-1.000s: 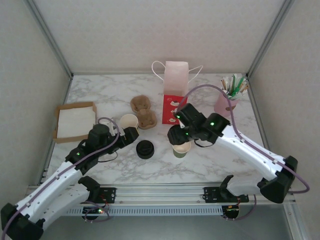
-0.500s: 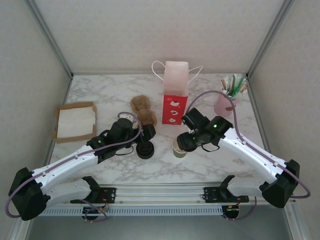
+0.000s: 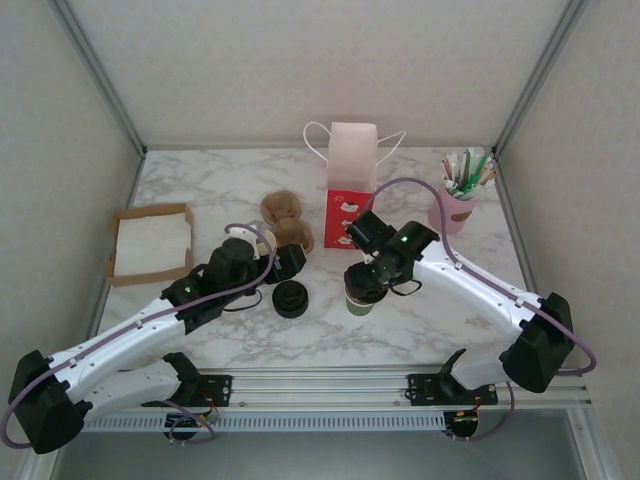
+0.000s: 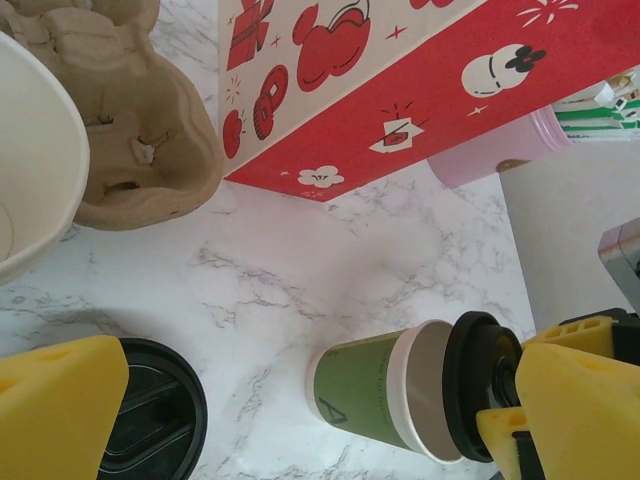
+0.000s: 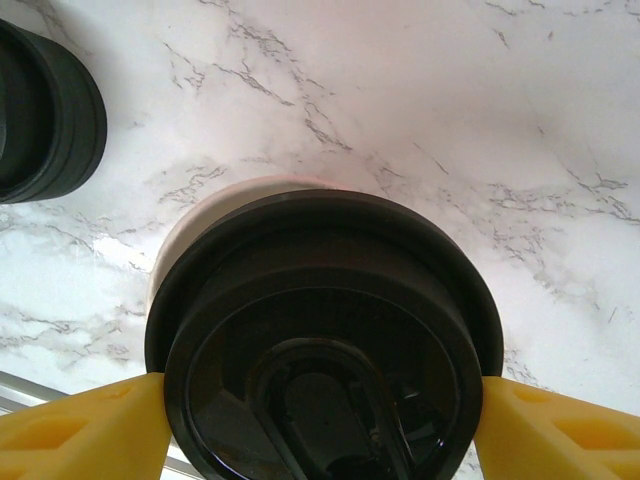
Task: Pack the takeout coffee
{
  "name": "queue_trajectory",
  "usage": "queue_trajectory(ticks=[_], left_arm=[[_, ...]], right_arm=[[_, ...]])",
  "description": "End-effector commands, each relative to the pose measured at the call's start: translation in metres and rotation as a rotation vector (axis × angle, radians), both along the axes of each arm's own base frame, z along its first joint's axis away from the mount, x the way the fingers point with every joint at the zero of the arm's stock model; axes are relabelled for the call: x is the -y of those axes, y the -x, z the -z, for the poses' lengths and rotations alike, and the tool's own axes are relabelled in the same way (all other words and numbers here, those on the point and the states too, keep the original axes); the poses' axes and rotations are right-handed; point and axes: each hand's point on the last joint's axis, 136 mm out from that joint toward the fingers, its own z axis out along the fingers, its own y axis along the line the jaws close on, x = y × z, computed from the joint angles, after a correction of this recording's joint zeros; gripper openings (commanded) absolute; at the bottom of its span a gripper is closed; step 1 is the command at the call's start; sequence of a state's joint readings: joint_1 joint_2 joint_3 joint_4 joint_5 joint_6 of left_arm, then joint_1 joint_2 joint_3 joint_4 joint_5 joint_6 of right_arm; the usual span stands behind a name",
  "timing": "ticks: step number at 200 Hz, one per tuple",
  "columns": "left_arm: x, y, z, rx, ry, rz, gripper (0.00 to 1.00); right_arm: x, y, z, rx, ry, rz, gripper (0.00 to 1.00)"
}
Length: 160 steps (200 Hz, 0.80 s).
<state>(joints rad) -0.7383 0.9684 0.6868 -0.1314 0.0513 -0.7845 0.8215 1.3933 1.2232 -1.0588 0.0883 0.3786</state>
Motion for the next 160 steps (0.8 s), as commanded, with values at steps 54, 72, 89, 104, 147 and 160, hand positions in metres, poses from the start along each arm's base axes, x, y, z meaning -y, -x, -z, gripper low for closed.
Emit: queue_trajectory(ticks=[54,72,89,104,147,160], left_arm=[[-0.005,0.000,0.004,0.026,-0.028,-0.013,1.00],[-0.006,0.000,0.005,0.027,-0.031,-0.014,1.00],[-0.006,0.000,0.006,0.025,-0.034,-0.012,1.00],[-0.006,0.000,0.007,0.025,-0.036,-0.011,0.99],[-0.007,0.001,0.008,0.024,-0.037,-0.012,1.00],[-0.007,0.001,0.008,0.022,-0.036,-0.013,1.00]], right_arm=[[-0.012,-0.004,0.000,-0.032,0.022,-0.029,0.77],[-0.013,-0.003,0.002,-0.041,0.034,-0.035,0.77],[-0.012,-0.003,0.004,-0.045,0.050,-0.036,0.77],[-0.011,-0.003,0.005,-0.045,0.063,-0.035,0.77],[-0.011,-0.001,0.004,-0.051,0.075,-0.039,0.77],[-0.011,0.000,0.004,-0.053,0.081,-0.041,0.77]])
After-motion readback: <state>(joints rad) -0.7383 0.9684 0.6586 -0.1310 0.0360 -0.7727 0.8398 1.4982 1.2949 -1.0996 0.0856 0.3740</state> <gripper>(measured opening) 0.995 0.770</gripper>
